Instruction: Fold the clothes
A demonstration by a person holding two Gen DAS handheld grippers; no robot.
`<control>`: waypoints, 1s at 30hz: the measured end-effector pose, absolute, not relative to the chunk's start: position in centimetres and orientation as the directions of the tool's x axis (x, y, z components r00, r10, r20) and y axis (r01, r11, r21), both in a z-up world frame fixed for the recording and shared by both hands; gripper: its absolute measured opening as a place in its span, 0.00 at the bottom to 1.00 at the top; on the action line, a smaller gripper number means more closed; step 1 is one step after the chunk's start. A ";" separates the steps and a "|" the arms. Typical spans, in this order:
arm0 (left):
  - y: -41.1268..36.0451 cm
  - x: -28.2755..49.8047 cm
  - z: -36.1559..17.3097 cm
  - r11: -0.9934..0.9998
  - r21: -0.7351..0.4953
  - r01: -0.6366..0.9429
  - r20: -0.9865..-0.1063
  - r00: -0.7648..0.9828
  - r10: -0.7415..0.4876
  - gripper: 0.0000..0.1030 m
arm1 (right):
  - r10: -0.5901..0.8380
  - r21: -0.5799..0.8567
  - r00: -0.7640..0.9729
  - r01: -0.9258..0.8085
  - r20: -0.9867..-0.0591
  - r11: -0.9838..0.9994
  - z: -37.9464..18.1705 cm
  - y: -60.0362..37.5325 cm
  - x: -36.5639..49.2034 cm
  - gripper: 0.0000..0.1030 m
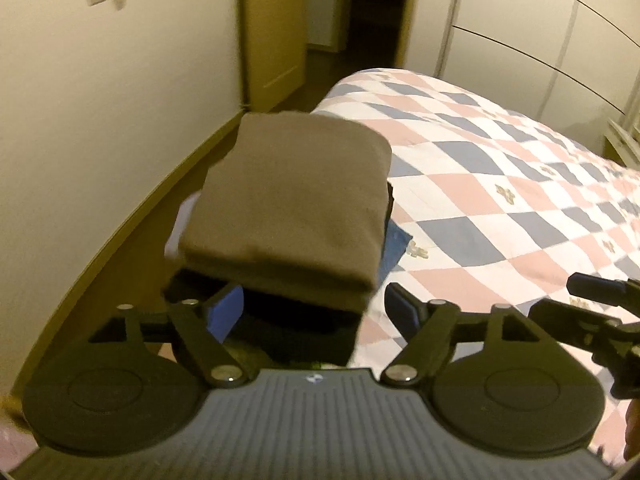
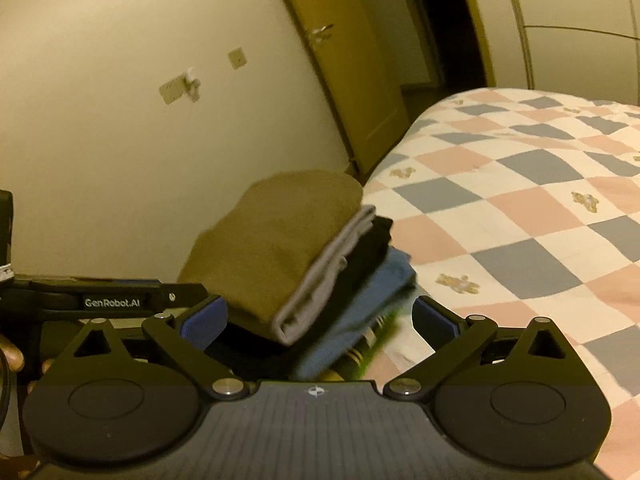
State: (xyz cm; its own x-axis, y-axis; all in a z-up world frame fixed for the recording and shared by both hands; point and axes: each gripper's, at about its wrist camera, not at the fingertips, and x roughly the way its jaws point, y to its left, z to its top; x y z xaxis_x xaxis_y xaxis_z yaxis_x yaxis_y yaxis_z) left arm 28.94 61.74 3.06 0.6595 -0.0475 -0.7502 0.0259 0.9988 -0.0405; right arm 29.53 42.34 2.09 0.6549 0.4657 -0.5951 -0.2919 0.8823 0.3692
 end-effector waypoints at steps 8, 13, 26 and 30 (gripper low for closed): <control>60.1 23.6 3.9 0.993 0.046 -0.108 -0.742 0.662 0.107 0.91 | 0.508 0.302 0.611 -0.414 -0.607 0.859 1.9 40.4 27.2 1.00; 59.9 22.3 5.7 0.988 0.096 -0.124 -0.701 0.696 0.155 0.99 | 0.509 0.256 0.648 -0.448 -0.567 0.856 3.5 40.4 25.2 1.00; 62.2 19.0 6.1 0.990 0.064 -0.126 -0.724 0.677 0.134 0.99 | 0.431 0.232 0.754 -0.363 -0.495 0.902 3.8 42.2 21.6 1.00; 62.0 18.6 6.5 0.986 0.052 -0.158 -0.720 0.678 0.147 0.99 | 0.469 0.321 0.733 -0.348 -0.492 0.881 4.2 41.4 21.3 1.00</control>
